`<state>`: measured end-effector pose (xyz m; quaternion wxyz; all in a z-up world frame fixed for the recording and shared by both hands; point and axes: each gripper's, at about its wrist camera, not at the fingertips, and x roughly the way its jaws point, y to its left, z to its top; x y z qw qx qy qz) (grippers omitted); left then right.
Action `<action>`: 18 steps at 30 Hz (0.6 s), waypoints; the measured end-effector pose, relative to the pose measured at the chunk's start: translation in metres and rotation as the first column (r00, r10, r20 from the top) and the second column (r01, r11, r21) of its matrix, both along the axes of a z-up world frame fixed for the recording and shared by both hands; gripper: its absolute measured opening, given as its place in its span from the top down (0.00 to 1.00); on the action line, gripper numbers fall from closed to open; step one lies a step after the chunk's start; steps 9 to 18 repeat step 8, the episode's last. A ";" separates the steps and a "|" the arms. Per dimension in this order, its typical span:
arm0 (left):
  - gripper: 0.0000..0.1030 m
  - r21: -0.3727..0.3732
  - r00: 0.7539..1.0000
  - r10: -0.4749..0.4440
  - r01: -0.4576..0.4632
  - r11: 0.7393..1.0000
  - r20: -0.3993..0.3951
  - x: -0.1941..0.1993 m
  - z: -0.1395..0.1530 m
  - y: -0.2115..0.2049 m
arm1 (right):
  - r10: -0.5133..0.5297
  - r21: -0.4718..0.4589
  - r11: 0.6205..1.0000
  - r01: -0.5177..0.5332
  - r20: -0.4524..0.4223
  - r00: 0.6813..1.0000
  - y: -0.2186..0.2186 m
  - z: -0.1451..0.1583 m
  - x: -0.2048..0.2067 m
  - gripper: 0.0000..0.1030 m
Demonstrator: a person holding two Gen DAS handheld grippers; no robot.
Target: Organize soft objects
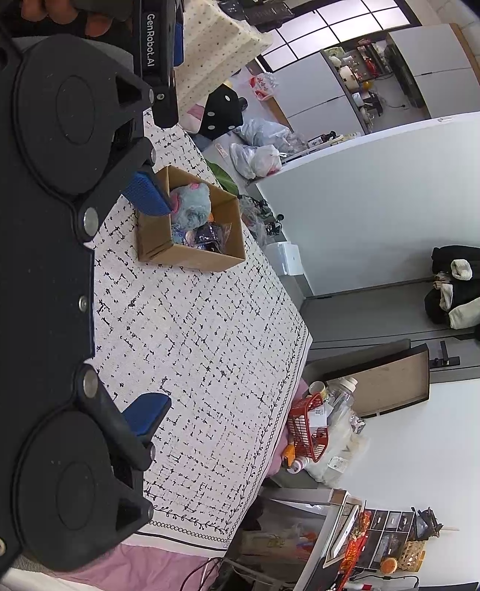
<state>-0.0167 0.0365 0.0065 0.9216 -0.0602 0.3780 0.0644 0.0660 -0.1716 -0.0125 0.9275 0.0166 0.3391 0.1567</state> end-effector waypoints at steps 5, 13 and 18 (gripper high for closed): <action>0.02 -0.002 1.000 -0.002 0.002 1.000 0.007 -0.001 0.001 0.001 | 0.002 -0.001 1.000 -0.002 -0.002 1.000 0.000 -0.001 0.000 0.00; 0.02 0.002 1.000 -0.014 0.014 1.000 0.021 -0.002 0.002 0.001 | 0.004 -0.001 1.000 -0.004 -0.005 1.000 0.002 -0.002 0.000 0.00; 0.02 0.002 1.000 -0.014 0.014 1.000 0.021 -0.002 0.002 0.001 | 0.004 -0.001 1.000 -0.004 -0.005 1.000 0.002 -0.002 0.000 0.00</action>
